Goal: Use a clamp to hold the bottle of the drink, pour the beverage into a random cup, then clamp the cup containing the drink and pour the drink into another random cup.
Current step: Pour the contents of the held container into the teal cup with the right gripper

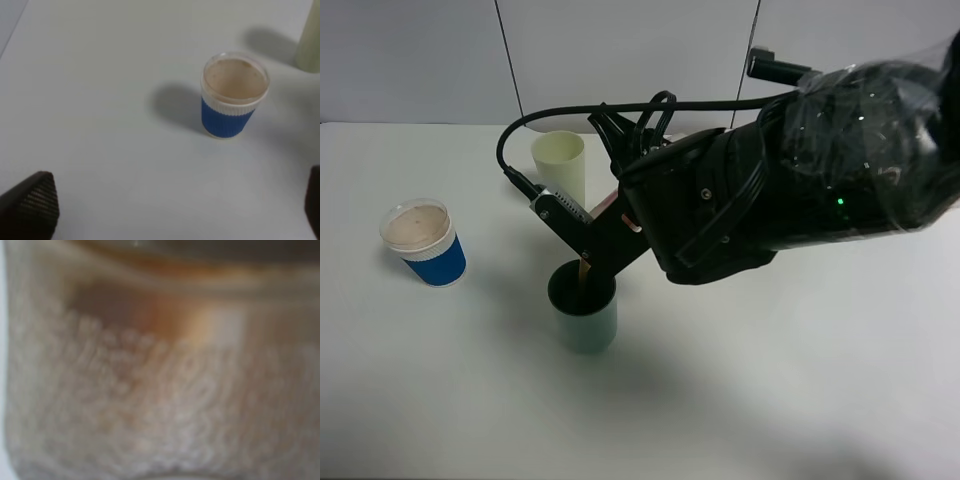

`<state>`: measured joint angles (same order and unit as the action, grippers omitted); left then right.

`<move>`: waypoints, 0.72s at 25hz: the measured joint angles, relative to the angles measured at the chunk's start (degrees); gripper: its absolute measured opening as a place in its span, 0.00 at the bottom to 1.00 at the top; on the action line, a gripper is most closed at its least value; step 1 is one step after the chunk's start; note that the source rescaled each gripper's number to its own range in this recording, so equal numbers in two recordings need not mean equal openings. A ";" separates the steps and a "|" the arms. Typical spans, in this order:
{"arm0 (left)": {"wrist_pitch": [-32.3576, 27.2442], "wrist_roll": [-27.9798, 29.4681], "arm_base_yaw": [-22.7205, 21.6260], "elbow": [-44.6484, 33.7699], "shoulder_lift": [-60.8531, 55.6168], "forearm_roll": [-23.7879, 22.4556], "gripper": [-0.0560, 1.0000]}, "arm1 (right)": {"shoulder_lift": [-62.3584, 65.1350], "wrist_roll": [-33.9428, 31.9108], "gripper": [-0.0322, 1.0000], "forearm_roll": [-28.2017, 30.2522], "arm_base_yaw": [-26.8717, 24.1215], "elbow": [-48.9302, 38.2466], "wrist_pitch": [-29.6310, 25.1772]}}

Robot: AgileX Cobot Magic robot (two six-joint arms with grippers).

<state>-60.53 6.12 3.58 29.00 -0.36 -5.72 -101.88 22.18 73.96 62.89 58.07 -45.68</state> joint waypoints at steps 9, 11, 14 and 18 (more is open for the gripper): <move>0.00 0.00 0.00 0.00 0.00 0.00 1.00 | 0.00 -0.71 0.03 2.37 0.18 0.05 0.00; 0.00 0.00 0.00 0.00 0.00 0.00 1.00 | 0.00 -0.83 0.03 3.36 0.18 0.04 0.00; 0.00 0.00 0.00 0.00 0.00 0.00 1.00 | 0.00 -0.83 0.03 4.48 0.30 0.04 0.00; 0.00 0.00 0.00 0.00 0.00 0.00 1.00 | 0.00 -0.83 0.03 4.87 0.94 0.09 0.05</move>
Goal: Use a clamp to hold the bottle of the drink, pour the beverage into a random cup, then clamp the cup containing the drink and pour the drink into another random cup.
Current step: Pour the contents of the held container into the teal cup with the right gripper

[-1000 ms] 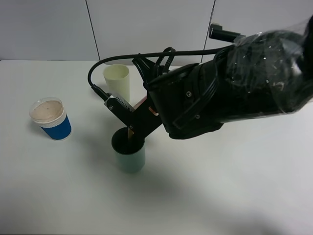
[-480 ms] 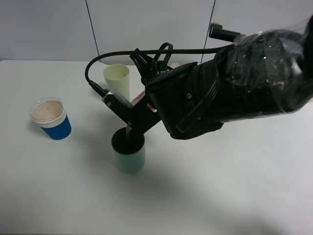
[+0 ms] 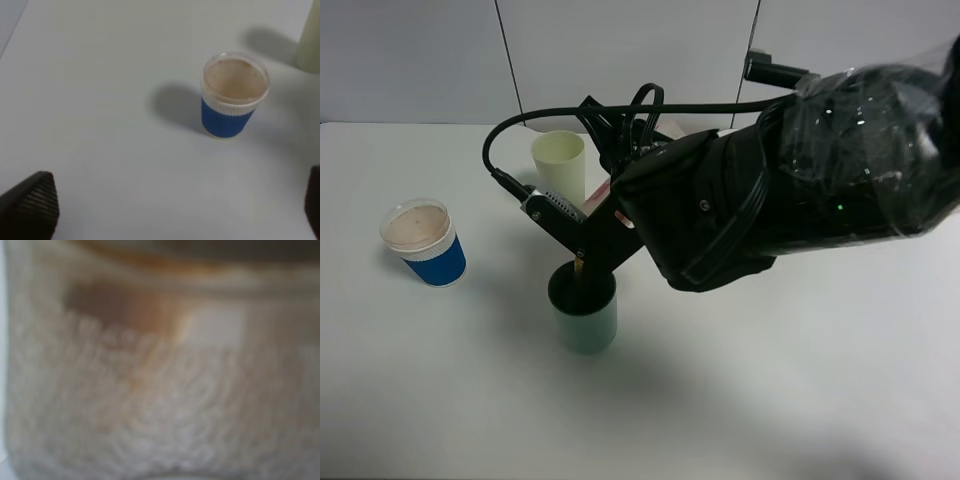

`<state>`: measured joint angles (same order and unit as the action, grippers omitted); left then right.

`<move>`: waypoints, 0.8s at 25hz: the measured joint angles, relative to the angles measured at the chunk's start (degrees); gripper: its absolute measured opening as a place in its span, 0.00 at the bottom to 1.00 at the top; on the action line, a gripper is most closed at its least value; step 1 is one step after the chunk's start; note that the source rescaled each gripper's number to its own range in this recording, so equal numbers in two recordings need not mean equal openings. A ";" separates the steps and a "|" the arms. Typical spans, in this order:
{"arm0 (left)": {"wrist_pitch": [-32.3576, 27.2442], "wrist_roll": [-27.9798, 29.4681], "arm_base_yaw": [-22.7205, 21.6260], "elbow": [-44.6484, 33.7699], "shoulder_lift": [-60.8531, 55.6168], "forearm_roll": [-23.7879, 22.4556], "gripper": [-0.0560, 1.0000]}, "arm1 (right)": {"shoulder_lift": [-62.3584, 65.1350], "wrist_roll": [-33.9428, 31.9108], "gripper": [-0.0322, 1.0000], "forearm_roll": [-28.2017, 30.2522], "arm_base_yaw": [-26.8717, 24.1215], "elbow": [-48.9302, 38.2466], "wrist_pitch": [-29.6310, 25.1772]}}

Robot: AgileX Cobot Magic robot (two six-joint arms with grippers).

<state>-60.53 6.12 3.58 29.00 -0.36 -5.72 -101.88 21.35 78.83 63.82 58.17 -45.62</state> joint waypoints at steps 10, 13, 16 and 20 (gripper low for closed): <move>0.00 0.00 0.00 0.00 0.00 0.00 1.00 | 0.00 -0.46 0.03 3.00 1.06 -0.03 -0.25; 0.00 0.00 0.00 0.00 0.00 0.00 1.00 | 0.00 -0.46 0.03 4.27 1.23 -0.03 -0.35; 0.00 0.00 0.00 0.00 0.00 0.00 1.00 | 0.00 -0.46 0.03 4.80 1.23 -0.03 -0.38; 0.00 0.00 0.00 0.00 0.00 0.00 1.00 | 0.00 -0.46 0.03 5.18 1.23 -0.03 -0.38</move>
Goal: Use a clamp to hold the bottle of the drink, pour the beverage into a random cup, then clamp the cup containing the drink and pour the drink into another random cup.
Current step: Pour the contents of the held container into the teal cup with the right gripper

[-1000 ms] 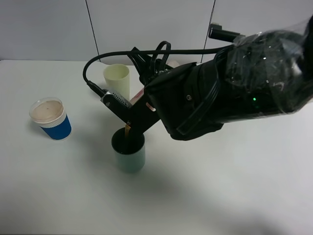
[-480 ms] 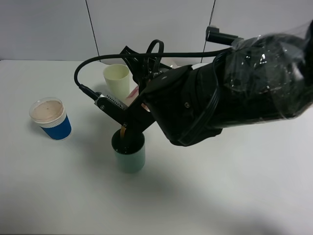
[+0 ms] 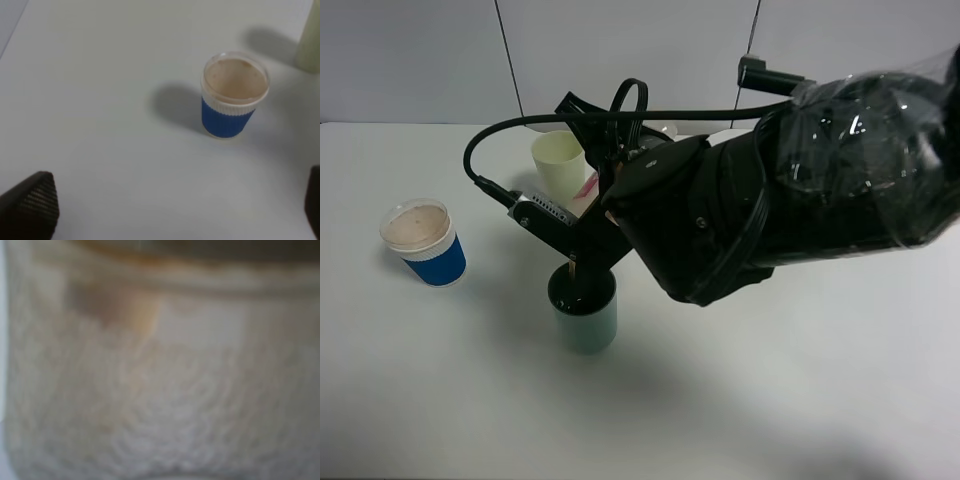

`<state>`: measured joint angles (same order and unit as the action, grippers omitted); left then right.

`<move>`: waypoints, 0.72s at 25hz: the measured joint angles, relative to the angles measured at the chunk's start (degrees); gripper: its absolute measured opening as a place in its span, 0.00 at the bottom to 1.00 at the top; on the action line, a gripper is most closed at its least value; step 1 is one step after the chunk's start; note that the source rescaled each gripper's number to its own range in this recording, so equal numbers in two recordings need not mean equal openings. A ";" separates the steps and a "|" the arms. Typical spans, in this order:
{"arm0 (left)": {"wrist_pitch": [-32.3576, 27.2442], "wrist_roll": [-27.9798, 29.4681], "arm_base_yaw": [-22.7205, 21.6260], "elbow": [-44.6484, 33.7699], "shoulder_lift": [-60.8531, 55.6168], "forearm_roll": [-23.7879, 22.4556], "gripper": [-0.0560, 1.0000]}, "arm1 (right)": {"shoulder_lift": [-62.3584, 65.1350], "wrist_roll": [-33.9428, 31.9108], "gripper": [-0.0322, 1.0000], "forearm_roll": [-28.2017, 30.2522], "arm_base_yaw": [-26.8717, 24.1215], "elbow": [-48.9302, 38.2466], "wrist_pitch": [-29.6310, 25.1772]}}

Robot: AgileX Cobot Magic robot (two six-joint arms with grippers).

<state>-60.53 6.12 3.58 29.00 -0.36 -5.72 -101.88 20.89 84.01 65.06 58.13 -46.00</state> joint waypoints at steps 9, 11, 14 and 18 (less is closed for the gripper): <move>0.00 0.00 0.00 0.00 0.00 0.00 1.00 | 0.00 -0.06 0.03 3.95 0.00 0.00 -0.24; 0.00 0.00 0.00 0.00 0.00 0.00 1.00 | 0.00 -0.06 0.03 4.41 0.00 0.00 -0.38; 0.00 0.00 0.00 0.00 0.00 0.00 1.00 | 0.00 -0.06 0.03 5.06 0.00 0.00 -0.43; 0.00 0.00 0.00 0.00 0.00 0.00 1.00 | 0.00 -0.06 0.03 6.73 0.00 0.00 -0.43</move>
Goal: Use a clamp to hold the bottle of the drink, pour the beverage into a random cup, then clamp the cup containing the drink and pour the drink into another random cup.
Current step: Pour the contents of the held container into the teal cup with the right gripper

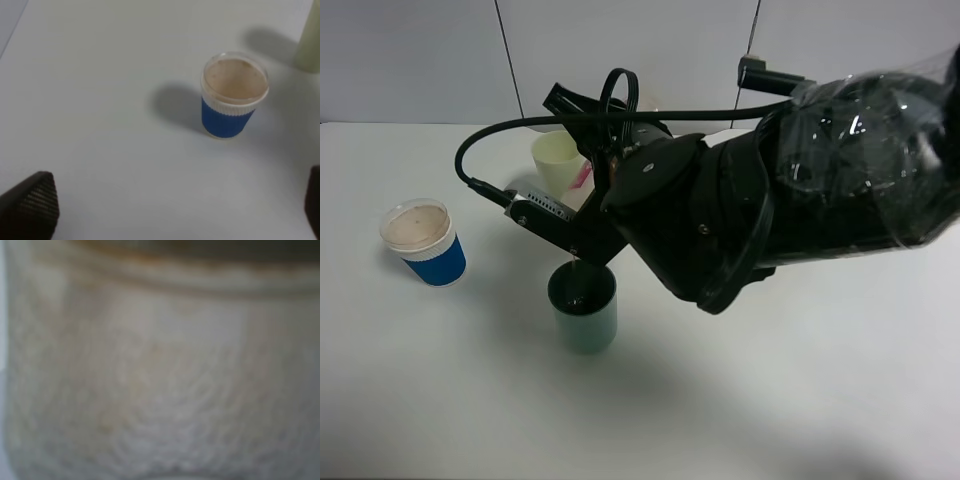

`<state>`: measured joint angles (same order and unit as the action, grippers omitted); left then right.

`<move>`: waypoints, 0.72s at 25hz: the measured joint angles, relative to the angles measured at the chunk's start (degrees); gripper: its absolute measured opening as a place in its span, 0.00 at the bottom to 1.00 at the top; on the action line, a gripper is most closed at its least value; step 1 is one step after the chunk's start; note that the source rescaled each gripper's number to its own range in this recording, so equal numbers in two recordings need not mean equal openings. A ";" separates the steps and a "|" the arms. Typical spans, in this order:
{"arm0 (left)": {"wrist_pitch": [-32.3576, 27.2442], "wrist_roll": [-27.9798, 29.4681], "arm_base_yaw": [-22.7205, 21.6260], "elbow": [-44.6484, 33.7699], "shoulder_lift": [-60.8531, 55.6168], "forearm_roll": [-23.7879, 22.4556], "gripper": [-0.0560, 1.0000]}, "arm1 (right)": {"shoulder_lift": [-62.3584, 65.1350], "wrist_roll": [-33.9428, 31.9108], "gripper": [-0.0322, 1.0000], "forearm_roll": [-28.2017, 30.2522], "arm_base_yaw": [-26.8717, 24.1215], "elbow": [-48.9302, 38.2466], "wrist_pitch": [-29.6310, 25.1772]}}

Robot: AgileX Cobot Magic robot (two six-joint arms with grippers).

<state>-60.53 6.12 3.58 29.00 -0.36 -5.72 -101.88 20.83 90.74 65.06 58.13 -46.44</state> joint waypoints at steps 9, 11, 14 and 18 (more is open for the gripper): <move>0.00 0.00 0.00 0.00 0.00 0.00 1.00 | 0.00 -0.04 0.03 3.05 0.60 0.00 -0.06; 0.00 0.00 0.00 0.00 0.00 0.00 1.00 | 0.00 -0.04 0.03 3.42 0.88 0.00 -0.06; 0.00 0.00 0.00 0.00 0.00 0.00 1.00 | 0.00 -0.18 0.03 4.60 1.31 0.00 -0.06; 0.00 0.00 0.00 0.00 0.00 0.00 1.00 | 0.00 -0.18 0.03 6.08 1.31 0.00 -0.06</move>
<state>-60.53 6.12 3.58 29.00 -0.36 -5.72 -101.88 20.65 96.82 66.36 58.13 -46.50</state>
